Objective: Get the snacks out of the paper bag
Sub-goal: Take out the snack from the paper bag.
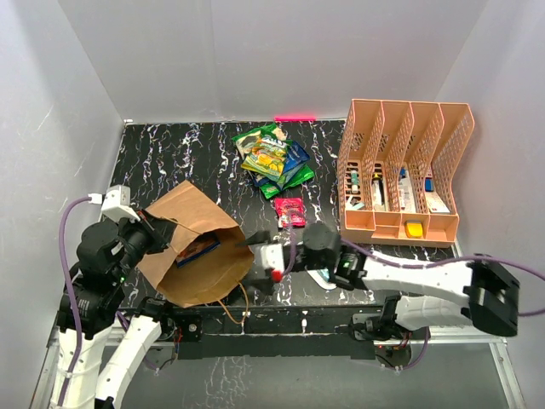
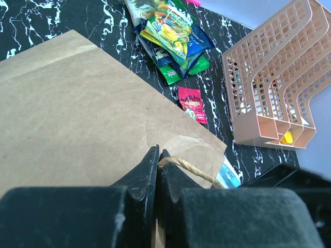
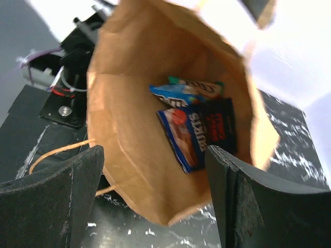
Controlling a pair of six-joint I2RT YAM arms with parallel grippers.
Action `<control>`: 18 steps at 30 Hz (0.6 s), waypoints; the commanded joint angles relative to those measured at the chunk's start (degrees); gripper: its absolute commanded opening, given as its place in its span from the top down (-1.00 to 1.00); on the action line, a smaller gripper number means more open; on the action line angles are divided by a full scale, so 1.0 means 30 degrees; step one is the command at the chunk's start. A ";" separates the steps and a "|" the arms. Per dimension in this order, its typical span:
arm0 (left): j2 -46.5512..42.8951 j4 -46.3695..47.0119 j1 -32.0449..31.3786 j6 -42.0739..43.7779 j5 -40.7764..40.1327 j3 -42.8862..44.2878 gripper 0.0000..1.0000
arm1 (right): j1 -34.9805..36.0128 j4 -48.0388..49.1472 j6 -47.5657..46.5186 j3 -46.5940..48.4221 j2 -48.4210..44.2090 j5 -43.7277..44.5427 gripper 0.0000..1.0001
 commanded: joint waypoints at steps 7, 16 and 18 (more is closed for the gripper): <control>-0.0274 -0.0333 -0.0047 0.0130 -0.0121 0.0366 1.00 | 0.3548 0.2511 -0.8892 0.4392 0.8085 0.2893 -0.64; -0.0314 -0.0521 -0.0037 0.0036 -0.0227 0.0791 1.00 | 0.3516 0.2075 -1.1675 0.8546 1.4518 0.4726 -0.65; -0.0338 -0.0511 -0.0048 0.0046 -0.0212 0.0840 1.00 | 0.3497 0.1749 -1.2132 0.9446 1.5650 0.5532 -0.65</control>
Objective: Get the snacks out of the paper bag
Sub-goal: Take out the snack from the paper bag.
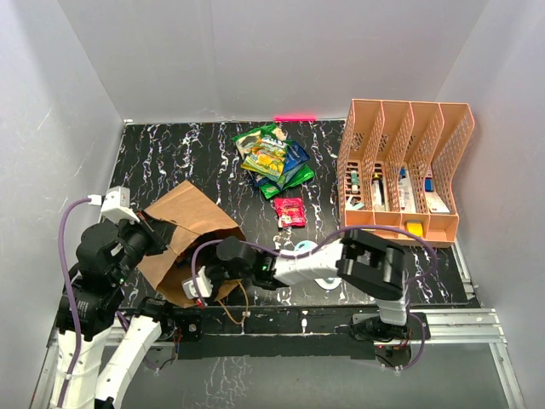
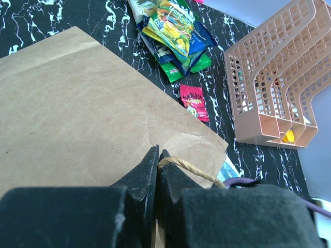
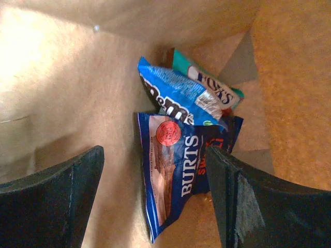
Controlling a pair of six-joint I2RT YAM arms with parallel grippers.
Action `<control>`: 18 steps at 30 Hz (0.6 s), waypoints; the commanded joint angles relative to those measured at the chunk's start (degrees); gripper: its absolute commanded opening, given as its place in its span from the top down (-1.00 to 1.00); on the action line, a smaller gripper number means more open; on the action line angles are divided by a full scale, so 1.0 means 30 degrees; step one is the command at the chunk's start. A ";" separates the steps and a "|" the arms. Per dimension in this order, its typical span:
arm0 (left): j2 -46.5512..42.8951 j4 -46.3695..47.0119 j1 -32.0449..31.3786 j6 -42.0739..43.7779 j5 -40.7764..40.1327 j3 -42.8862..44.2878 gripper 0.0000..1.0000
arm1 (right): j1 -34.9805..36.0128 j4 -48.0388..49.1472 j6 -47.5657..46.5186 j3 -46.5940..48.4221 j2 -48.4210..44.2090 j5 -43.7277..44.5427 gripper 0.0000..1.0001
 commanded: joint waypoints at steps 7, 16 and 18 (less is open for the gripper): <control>0.0010 0.0220 -0.0038 -0.0005 0.0188 0.0595 1.00 | -0.0818 -0.0537 -0.2025 0.4002 0.4152 0.2795 -0.66; 0.0195 0.0519 -0.0036 -0.0034 0.0570 0.0624 1.00 | -0.1855 0.0650 -0.1527 0.6181 0.6793 0.4062 -0.66; 0.0250 0.0436 -0.0035 -0.0034 0.0635 0.0651 1.00 | -0.2062 0.1062 -0.1518 0.6734 0.7293 0.4204 -0.66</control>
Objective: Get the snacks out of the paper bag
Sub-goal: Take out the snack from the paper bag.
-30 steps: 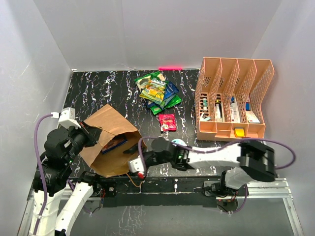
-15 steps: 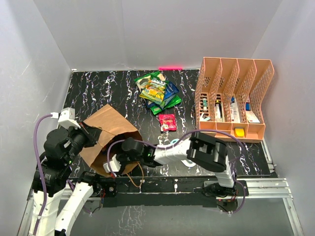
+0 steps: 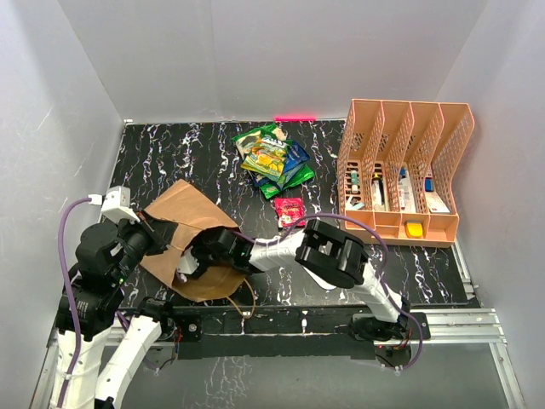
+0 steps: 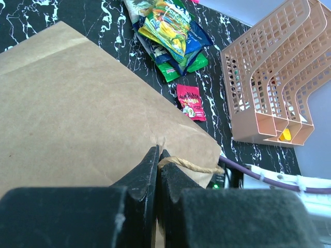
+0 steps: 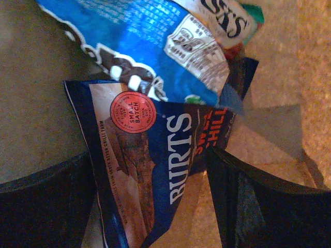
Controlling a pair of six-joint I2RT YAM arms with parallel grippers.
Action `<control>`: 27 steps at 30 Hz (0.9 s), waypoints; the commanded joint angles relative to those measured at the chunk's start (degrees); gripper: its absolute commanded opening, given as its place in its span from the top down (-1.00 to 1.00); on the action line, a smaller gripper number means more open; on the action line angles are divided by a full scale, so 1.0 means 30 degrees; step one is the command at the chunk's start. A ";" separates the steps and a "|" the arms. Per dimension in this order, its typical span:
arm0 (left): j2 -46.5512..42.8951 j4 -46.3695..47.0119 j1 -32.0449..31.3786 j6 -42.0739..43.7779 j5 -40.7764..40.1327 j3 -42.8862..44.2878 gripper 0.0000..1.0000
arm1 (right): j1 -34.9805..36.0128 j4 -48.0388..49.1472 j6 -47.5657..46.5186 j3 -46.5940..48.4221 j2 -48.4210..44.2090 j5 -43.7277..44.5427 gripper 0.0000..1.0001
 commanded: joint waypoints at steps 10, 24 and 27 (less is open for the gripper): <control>0.0154 -0.0117 -0.0019 0.0075 0.0198 0.0615 1.00 | -0.0894 0.2872 0.0074 0.2762 0.1680 0.0632 -0.02; 0.0180 -0.0107 -0.0026 -0.0258 -0.0643 0.0154 1.00 | -0.0684 0.2472 0.2291 -0.0148 -0.2673 -0.1095 0.84; 0.0195 -0.0078 -0.0021 -0.0396 -0.0889 0.0146 1.00 | -0.0454 0.2353 0.2965 -0.1057 -0.3637 -0.1120 0.85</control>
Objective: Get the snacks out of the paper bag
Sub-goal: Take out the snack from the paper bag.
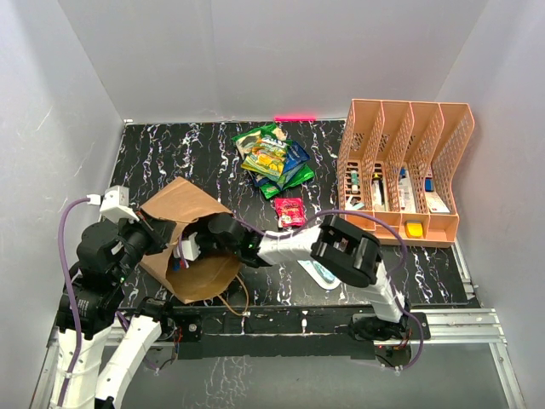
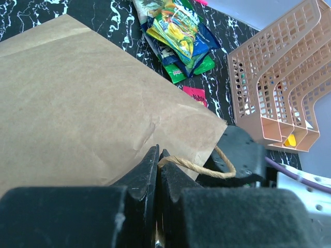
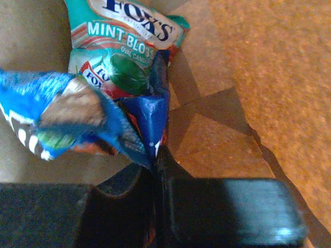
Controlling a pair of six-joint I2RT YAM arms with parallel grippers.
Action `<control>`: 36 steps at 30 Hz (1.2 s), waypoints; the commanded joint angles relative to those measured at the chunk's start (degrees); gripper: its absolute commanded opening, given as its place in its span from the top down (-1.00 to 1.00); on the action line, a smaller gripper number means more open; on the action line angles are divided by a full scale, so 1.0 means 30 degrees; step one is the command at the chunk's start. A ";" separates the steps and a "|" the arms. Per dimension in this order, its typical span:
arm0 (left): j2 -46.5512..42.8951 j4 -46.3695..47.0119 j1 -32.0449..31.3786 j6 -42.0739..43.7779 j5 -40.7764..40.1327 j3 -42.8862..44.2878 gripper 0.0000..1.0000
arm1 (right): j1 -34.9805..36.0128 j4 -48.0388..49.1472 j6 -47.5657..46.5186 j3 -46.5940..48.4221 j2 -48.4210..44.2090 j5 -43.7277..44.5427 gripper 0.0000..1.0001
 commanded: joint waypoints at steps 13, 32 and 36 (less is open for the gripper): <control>0.0136 0.0361 -0.0032 -0.0820 -0.1180 0.0291 1.00 | 0.0867 -0.0320 0.5072 -0.3447 -0.6191 -0.0439 0.85; 0.0319 0.0610 -0.0023 -0.1314 -0.1163 0.0278 1.00 | 0.0868 -0.1053 0.6769 -0.4319 -0.8390 -0.0064 0.85; 0.0500 0.0787 -0.0039 -0.1284 -0.1126 0.0308 1.00 | 0.0867 -0.1028 0.7468 -0.5718 -1.0770 -0.2371 0.85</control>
